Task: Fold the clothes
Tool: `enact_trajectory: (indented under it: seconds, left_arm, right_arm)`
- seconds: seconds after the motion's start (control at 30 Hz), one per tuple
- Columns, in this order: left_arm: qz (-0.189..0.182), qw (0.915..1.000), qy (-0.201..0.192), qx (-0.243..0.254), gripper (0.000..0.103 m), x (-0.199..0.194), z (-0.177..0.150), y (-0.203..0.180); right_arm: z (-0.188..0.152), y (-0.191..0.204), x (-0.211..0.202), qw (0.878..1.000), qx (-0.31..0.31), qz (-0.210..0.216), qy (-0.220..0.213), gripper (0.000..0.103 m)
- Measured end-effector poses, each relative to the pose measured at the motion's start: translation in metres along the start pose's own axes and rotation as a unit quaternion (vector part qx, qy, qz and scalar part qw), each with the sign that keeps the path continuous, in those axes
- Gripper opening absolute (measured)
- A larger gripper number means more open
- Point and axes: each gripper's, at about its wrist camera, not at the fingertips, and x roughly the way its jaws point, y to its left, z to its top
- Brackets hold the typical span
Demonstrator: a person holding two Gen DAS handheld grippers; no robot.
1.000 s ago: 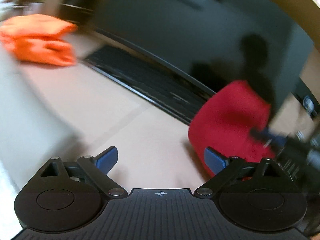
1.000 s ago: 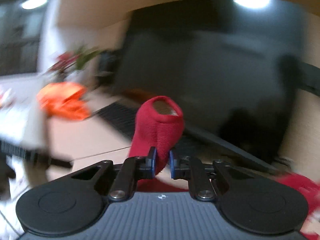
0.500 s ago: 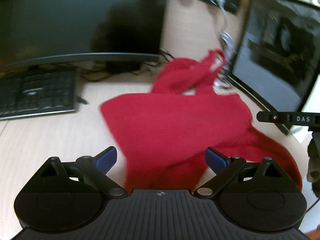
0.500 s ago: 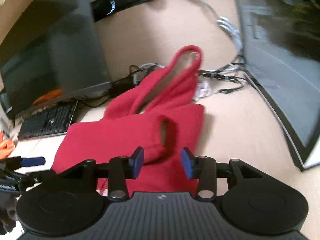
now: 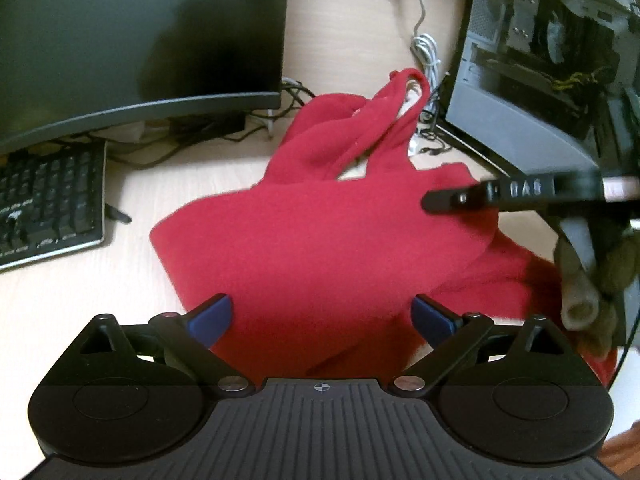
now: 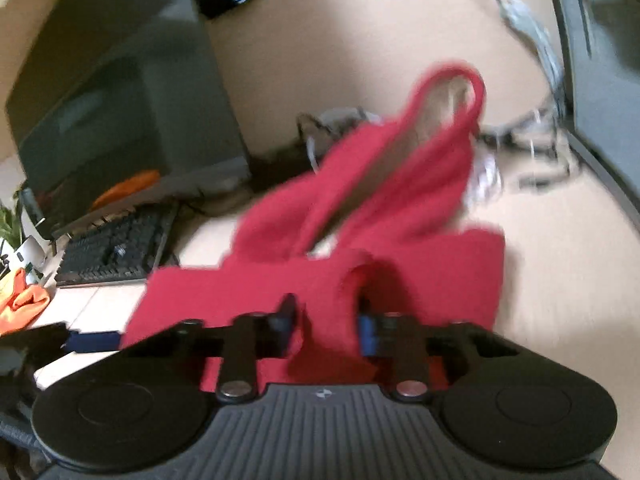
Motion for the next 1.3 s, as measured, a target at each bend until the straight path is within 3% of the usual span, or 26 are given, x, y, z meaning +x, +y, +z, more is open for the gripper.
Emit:
enact_trajectory:
  seconds: [0.13,0.23,0.33,0.4,0.47,0.53,0.57,0.67,0.77,0.83,0.9,0.97,1.13,1.3]
  left_arm:
    - [-0.02,0.9997,-0.011,-0.002,0.099,0.016,0.022,-0.001]
    - [-0.028,0.9995,-0.01,0.015,0.099,0.032,0.033,-0.012]
    - [-0.012,0.9994,0.011,0.031,0.099,0.049,0.029,-0.02]
    - [-0.003,0.9995,0.011,0.029,0.099,0.046,0.024,-0.023]
    - [-0.008,0.9997,-0.006,0.02,0.099,0.028,0.02,-0.023]
    - [-0.023,0.999,-0.034,0.019,0.1,0.007,0.012,-0.023]
    - [-0.026,0.9984,-0.046,0.021,0.1,-0.001,0.006,-0.024]
    - [-0.008,0.999,-0.032,0.03,0.101,0.008,-0.011,-0.027]
    - [0.012,0.9985,-0.029,0.045,0.101,0.027,-0.018,-0.031]
    - [0.027,0.9962,-0.027,0.078,0.102,0.039,-0.017,-0.039]
    - [0.037,0.9941,-0.025,0.099,0.102,0.05,-0.013,-0.043]
    - [0.04,0.9929,-0.027,0.109,0.102,0.062,-0.006,-0.043]
    - [0.05,0.9866,-0.043,0.149,0.103,0.099,0.022,-0.044]
    - [0.07,0.9829,-0.046,0.164,0.103,0.137,0.051,-0.039]
  right_arm:
    - [0.017,0.002,-0.041,0.997,-0.032,-0.038,-0.063,0.014]
    - [0.012,-0.012,-0.047,0.995,-0.028,-0.088,-0.045,0.014]
    - [-0.009,-0.039,-0.03,0.991,0.01,-0.128,0.025,0.015]
    - [-0.021,-0.046,-0.041,0.992,0.031,-0.118,0.019,0.015]
    - [-0.028,-0.039,-0.065,0.994,0.012,-0.106,-0.011,0.03]
    - [-0.036,-0.027,-0.088,0.994,-0.012,-0.101,-0.045,0.066]
    - [-0.04,-0.021,-0.092,0.995,-0.016,-0.087,-0.051,0.067]
    - [-0.054,-0.005,-0.083,0.999,-0.018,-0.04,-0.011,0.068]
    - [-0.07,-0.005,-0.052,0.998,-0.018,-0.054,0.031,0.069]
    - [-0.069,-0.004,-0.041,0.997,-0.042,-0.062,0.018,0.081]
    - [-0.062,-0.012,-0.028,0.997,-0.023,-0.063,0.033,0.088]
    - [-0.054,-0.02,-0.019,0.997,0.0,-0.058,0.041,0.089]
    - [-0.023,-0.043,0.013,0.995,0.011,-0.094,0.035,0.089]
    - [0.004,-0.058,0.047,0.995,0.011,-0.091,0.032,0.089]
